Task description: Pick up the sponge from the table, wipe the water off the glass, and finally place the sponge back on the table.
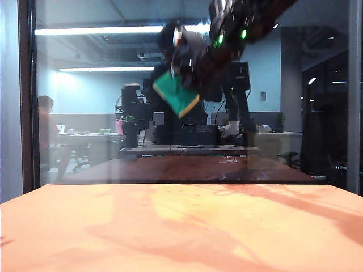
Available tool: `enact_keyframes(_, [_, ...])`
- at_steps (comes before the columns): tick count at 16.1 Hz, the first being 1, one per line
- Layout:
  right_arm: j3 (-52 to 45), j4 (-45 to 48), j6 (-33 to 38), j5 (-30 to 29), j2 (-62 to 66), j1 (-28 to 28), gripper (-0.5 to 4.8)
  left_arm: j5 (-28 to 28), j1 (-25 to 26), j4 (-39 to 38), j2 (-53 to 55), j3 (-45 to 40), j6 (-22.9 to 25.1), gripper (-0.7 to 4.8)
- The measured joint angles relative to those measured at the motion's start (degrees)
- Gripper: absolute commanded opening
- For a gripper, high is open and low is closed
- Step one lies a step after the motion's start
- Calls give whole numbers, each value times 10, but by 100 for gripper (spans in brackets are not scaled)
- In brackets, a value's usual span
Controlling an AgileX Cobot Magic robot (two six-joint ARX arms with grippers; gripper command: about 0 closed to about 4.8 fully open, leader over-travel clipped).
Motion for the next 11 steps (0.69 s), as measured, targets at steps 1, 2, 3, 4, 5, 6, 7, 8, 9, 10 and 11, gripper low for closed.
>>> enact_keyframes(1, [0, -7, 0, 0, 10, 0, -9, 0, 0, 0, 0, 0, 0, 84])
enact_keyframes(2, [0, -11, 0, 0, 21, 0, -9, 0, 0, 0, 0, 0, 0, 84])
enact_keyframes(3, [0, -25, 0, 9, 37, 0, -9, 0, 0, 0, 0, 0, 0, 84])
enact_keyframes(4, [-1, -35, 0, 19, 43, 0, -9, 0, 0, 0, 0, 0, 0, 84])
enact_keyframes(5, [-2, -44, 0, 24, 45, 0, -9, 0, 0, 0, 0, 0, 0, 84])
enact_keyframes(6, [-2, -44, 0, 28, 45, -1, -9, 0, 0, 0, 0, 0, 0, 84])
enact_keyframes(7, [-1, -44, 0, 43, 42, -2, -9, 0, 0, 0, 0, 0, 0, 84])
enact_keyframes(8, [-2, -50, 0, 47, 35, -5, -9, 0, 0, 0, 0, 0, 0, 84])
enact_keyframes(9, [-4, -58, -1, 51, 20, -8, -9, 0, 0, 0, 0, 0, 0, 84])
enact_keyframes(10, [-4, -60, -7, 56, 2, -13, -9, 0, 0, 0, 0, 0, 0, 84])
enact_keyframes(11, [-3, -59, -11, 63, -20, -16, -9, 0, 0, 0, 0, 0, 0, 84])
